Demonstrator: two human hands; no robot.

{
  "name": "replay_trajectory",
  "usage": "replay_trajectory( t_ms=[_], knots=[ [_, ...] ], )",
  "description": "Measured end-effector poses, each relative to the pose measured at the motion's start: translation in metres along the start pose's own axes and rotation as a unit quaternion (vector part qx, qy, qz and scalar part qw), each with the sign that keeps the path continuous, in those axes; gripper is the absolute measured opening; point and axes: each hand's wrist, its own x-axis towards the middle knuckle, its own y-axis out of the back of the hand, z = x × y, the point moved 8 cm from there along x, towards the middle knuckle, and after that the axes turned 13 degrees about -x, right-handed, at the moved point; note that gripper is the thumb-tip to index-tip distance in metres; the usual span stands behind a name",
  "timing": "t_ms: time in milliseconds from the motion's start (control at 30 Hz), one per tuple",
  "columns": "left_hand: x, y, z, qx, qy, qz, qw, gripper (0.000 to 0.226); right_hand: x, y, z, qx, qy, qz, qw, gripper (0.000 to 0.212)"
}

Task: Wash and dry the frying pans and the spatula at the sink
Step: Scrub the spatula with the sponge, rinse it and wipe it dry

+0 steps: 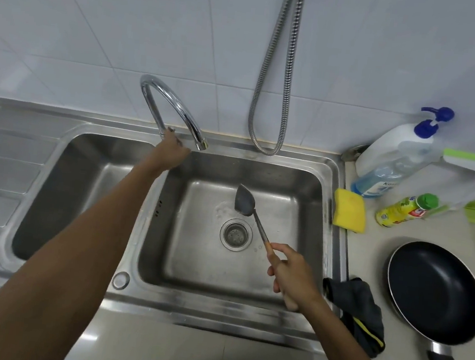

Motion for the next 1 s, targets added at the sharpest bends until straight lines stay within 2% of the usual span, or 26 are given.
replay_trajectory(
  t_ms=[67, 167, 300, 367, 433, 467, 533, 600, 633, 667, 700, 767, 833, 900, 1000],
  knots=[
    [-0.029, -0.015, -0.01, 0.015, -0.023, 0.017, 0.999, 0.049, -0.003, -0.003, -0.001, 0.026, -0.014, -0.008, 1.0, 0.022],
    [-0.091, -0.078, -0.045, -0.019, 0.012, -0.007, 1.0, 0.042, -0.007, -0.009, -0.004, 0.088, -0.046, -0.021, 0.995, 0.022],
    [-0.188, -0.148, -0.072, -0.213, 0.101, -0.007, 0.972, 0.022, -0.016, -0.019, -0.014, 0.192, -0.048, -0.05, 0.979, 0.023],
    [-0.226, -0.182, -0.068, -0.272, 0.161, -0.1, 0.943, 0.036, -0.02, -0.022, -0.018, 0.24, -0.047, -0.061, 0.968, 0.024],
    [-0.255, -0.208, -0.06, -0.337, 0.207, -0.21, 0.894, 0.056, -0.024, -0.024, -0.017, 0.222, -0.035, -0.051, 0.973, 0.025],
    [-0.262, -0.213, -0.057, -0.375, 0.219, -0.233, 0.87, 0.058, -0.024, -0.023, -0.017, 0.195, -0.025, -0.038, 0.98, 0.026],
    [-0.264, -0.214, -0.054, -0.434, 0.239, -0.228, 0.838, 0.049, -0.026, -0.021, -0.016, 0.139, 0.007, -0.017, 0.99, 0.028],
    [-0.262, -0.211, -0.053, -0.467, 0.243, -0.209, 0.824, 0.04, -0.031, -0.014, -0.018, 0.051, 0.058, 0.004, 0.997, 0.031],
    [-0.264, -0.21, -0.051, -0.477, 0.242, -0.205, 0.82, 0.037, -0.036, -0.005, -0.014, -0.028, 0.084, 0.036, 0.995, 0.032],
    [-0.266, -0.21, -0.05, -0.484, 0.242, -0.2, 0.817, 0.034, -0.042, 0.008, -0.008, -0.126, 0.102, 0.085, 0.983, 0.033],
    [-0.266, -0.211, -0.052, -0.492, 0.244, -0.195, 0.813, 0.031, -0.047, 0.023, 0.001, -0.226, 0.116, 0.149, 0.956, 0.036],
    [-0.269, -0.215, -0.054, -0.509, 0.248, -0.189, 0.803, 0.02, -0.062, 0.051, 0.023, -0.379, 0.153, 0.261, 0.874, 0.039],
    [-0.275, -0.221, -0.055, -0.516, 0.255, -0.183, 0.797, 0.012, -0.074, 0.071, 0.051, -0.462, 0.192, 0.322, 0.803, 0.041],
    [-0.277, -0.227, -0.06, -0.514, 0.258, -0.17, 0.8, 0.01, -0.08, 0.08, 0.077, -0.513, 0.216, 0.312, 0.77, 0.052],
    [-0.281, -0.232, -0.072, -0.515, 0.271, -0.143, 0.801, 0.013, -0.085, 0.083, 0.115, -0.556, 0.185, 0.265, 0.766, 0.062]
  ],
)
